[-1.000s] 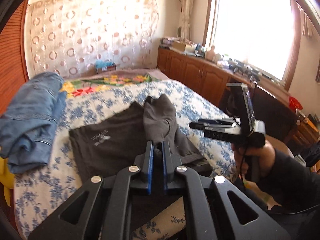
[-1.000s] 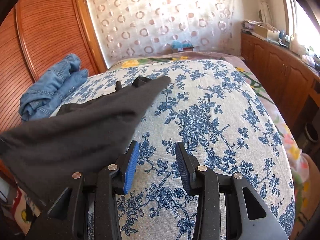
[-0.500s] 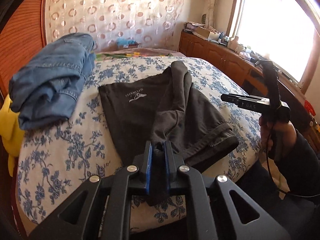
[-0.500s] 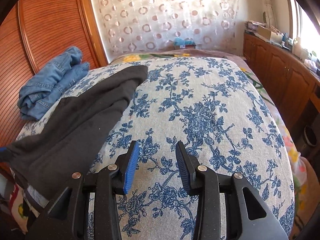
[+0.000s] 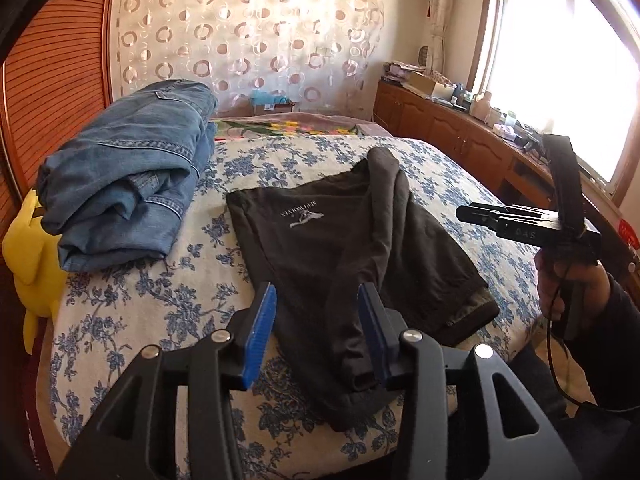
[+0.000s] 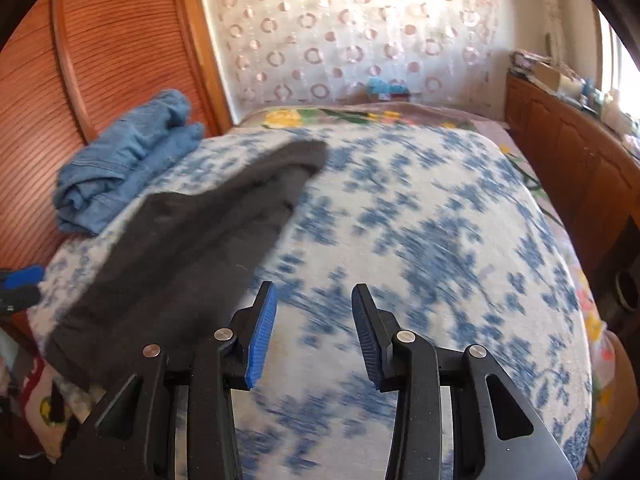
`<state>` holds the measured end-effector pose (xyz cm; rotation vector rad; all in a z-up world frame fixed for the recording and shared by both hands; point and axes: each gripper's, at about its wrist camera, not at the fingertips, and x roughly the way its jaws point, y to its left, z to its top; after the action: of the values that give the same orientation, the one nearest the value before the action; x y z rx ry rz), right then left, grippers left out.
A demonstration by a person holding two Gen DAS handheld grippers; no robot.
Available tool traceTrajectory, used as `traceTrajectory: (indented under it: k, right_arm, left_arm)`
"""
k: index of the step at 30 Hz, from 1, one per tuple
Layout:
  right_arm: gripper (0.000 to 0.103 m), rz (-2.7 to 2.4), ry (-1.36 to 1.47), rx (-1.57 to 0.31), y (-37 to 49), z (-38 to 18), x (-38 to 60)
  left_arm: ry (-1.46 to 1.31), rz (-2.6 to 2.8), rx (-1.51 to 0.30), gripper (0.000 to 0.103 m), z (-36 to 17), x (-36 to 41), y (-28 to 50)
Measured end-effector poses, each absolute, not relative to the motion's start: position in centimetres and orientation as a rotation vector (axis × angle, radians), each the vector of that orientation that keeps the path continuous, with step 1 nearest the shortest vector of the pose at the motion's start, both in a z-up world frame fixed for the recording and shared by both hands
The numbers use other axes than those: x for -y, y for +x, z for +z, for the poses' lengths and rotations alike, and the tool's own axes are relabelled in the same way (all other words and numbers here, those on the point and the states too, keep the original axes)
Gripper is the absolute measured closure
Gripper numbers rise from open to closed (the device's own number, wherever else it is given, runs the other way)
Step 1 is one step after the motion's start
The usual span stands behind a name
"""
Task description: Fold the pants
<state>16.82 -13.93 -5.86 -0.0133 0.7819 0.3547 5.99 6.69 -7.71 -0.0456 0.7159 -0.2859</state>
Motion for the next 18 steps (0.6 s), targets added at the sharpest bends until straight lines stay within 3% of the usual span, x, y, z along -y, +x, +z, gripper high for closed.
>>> traceTrajectory:
  k: [8, 18]
  right_arm:
    - [0.052, 0.470, -0.087, -0.780, 18.5, -4.1, 6.7]
    - [0.050, 0.421, -0.101, -0.878, 21.9, -5.8, 3.1]
  left_arm:
    - [-0.040, -0.251, -0.706, 0.061, -8.1, -7.7, 6.9]
    - [-0.061, -0.231, -0.724, 0.061, -9.2, -8.8, 7.2]
